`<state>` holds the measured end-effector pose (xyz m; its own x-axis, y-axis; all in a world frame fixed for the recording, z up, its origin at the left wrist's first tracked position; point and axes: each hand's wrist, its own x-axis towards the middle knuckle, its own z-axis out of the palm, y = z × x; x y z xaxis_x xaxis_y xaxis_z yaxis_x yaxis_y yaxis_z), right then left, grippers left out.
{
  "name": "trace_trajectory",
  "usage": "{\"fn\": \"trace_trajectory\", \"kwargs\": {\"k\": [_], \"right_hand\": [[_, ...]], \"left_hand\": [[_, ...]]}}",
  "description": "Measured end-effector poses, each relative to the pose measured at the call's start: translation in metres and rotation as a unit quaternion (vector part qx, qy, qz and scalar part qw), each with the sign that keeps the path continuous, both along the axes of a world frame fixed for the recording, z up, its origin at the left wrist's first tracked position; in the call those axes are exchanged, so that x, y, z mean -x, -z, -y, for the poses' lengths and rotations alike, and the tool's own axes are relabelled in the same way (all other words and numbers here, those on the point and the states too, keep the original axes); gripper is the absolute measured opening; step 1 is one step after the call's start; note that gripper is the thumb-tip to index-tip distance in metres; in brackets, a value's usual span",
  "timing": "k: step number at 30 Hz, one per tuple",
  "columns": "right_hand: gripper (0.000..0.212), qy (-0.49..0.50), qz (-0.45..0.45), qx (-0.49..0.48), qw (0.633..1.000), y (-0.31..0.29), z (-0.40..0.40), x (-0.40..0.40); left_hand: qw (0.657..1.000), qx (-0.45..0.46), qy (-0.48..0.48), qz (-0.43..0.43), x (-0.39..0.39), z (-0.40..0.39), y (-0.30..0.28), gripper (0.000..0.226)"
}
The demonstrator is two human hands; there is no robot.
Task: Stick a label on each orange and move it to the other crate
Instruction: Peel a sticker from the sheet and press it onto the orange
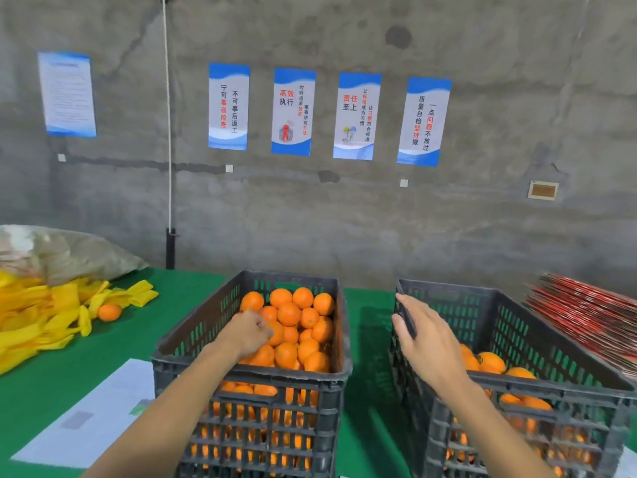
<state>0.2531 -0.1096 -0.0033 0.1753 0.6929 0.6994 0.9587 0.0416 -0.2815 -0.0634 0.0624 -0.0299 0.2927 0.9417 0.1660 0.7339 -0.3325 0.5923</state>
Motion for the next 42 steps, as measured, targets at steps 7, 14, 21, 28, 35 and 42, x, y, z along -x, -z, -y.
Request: {"fn": "trace_trajectory", "kwargs": {"k": [7,14,21,28,35,42], "right_hand": [[0.045,-0.142,-0.07,0.099,0.982,-0.004,-0.063,0.096],[0.052,-0.152,-0.053,0.186,0.969,0.004,-0.107,0.138],[0.051,-0.125,0.125,0.199,0.964,0.01,-0.125,0.144],[0.048,-0.144,0.103,0.186,0.966,0.015,-0.127,0.14],[0.039,-0.128,0.087,0.182,0.971,0.016,-0.123,0.134],[0.029,-0.153,-0.143,0.019,0.978,0.002,-0.095,0.135]], "left_hand": [[0.956,0.187,-0.004,-0.225,0.014,-0.022,-0.001,0.051],[0.921,0.238,0.006,-0.308,0.024,-0.057,0.008,0.094],[0.902,0.253,0.02,-0.349,0.005,-0.083,0.012,0.096],[0.936,0.253,-0.001,-0.244,-0.018,-0.095,0.023,0.073],[0.921,0.309,0.025,-0.235,-0.001,-0.089,0.021,0.097],[0.988,0.125,0.059,-0.074,-0.022,-0.06,-0.01,0.069]]}}
